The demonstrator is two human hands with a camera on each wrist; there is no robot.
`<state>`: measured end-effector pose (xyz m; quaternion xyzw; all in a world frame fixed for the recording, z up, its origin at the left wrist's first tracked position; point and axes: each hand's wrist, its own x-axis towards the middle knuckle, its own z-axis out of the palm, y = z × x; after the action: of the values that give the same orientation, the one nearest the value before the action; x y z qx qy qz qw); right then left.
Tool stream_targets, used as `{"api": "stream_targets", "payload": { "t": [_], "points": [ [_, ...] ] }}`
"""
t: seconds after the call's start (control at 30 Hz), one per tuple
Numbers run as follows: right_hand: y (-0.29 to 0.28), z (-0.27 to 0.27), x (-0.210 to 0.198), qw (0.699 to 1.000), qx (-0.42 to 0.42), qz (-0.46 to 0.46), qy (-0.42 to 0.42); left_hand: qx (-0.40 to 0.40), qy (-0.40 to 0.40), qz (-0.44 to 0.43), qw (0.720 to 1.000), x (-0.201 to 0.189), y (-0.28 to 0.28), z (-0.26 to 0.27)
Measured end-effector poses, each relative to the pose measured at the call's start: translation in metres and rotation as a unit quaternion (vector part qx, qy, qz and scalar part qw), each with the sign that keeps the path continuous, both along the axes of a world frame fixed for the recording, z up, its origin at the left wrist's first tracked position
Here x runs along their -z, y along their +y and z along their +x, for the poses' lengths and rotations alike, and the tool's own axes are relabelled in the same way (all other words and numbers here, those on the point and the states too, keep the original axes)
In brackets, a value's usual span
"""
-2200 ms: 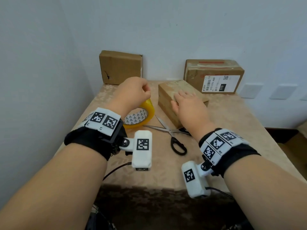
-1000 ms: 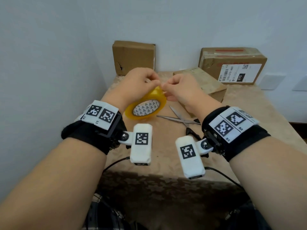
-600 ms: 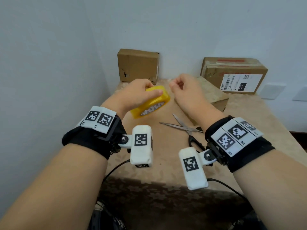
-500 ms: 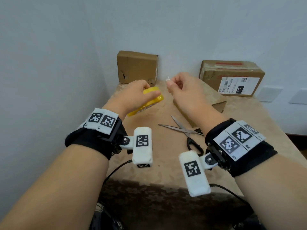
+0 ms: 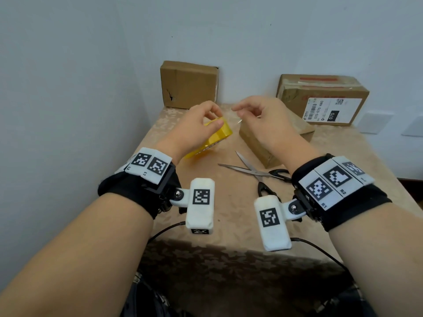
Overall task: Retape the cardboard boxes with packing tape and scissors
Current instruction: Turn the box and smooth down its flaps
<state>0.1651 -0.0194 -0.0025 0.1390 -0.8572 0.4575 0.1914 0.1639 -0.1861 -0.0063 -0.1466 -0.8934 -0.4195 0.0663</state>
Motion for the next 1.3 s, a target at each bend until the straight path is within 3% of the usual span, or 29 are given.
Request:
{"api": "stream_targets", "payload": {
  "t": [0.2,0.57,0.8,0.9,1.0,1.13,1.3],
  "points": [
    [0.004,0.001,-0.002,0.998,0.029,0.048,0.012,-0.016,-0.002,0.015,1.0,-0.004,0.003,0.001],
    [0.012,0.003,-0.01,0.977,0.063,0.197,-0.045,-0.007,0.004,-0.043,0.999,-0.004,0.006,0.001],
    [0.036,-0.002,-0.009,0.963,0.08,0.254,-0.047,-0.044,0.11,-0.152,0.981,-0.006,0.004,-0.002],
    [0.045,-0.004,0.008,0.926,0.118,0.345,-0.099,-0.067,0.122,-0.245,0.96,0.006,-0.002,-0.006],
    [0.05,-0.001,0.024,0.884,0.117,0.41,-0.192,-0.057,0.106,-0.266,0.956,0.02,-0.001,-0.011],
    [0.05,-0.004,0.026,0.861,0.092,0.451,-0.215,-0.038,0.049,-0.313,0.948,0.029,0.008,-0.016],
    [0.064,-0.003,0.025,0.892,0.039,0.414,-0.176,-0.028,-0.042,-0.334,0.941,0.035,0.015,-0.016]
  ]
}}
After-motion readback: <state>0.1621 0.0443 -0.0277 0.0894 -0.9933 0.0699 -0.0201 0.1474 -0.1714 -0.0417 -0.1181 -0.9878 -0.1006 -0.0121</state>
